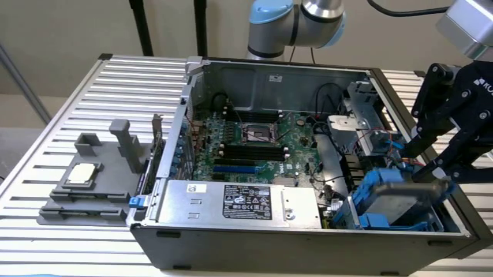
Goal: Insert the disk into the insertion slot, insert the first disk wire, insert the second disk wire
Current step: 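Insert the disk into the insertion slot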
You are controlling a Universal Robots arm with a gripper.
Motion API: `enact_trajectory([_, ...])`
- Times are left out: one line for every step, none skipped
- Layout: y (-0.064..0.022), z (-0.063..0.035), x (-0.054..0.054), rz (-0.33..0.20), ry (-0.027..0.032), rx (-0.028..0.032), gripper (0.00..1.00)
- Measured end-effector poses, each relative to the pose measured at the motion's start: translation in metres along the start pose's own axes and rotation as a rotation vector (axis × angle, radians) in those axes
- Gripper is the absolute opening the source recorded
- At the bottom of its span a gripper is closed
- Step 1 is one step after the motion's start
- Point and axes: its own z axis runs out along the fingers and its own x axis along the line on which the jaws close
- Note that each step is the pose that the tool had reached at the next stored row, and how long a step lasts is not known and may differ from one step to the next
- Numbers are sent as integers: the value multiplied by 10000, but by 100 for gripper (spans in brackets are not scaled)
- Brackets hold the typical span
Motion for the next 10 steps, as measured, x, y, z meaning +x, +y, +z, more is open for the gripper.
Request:
enact_trajectory([0,1,0,-10,0,-1,40])
enact_trajectory([0,1,0,-20,1,-2,40])
enact_trajectory([0,1,0,-30,2,-3,40])
enact_trajectory([0,2,0,-38,2,-4,40])
enact_trajectory([0,2,0,-43,2,-4,40])
enact_trajectory([-2,2,0,-47,2,-5,40])
enact_trajectory([-6,2,0,-53,1,-5,40])
enact_trajectory([-11,2,0,-56,1,-6,40])
enact_trajectory([-16,1,0,-59,2,-6,40])
enact_trajectory([-23,1,-1,-62,2,-6,40])
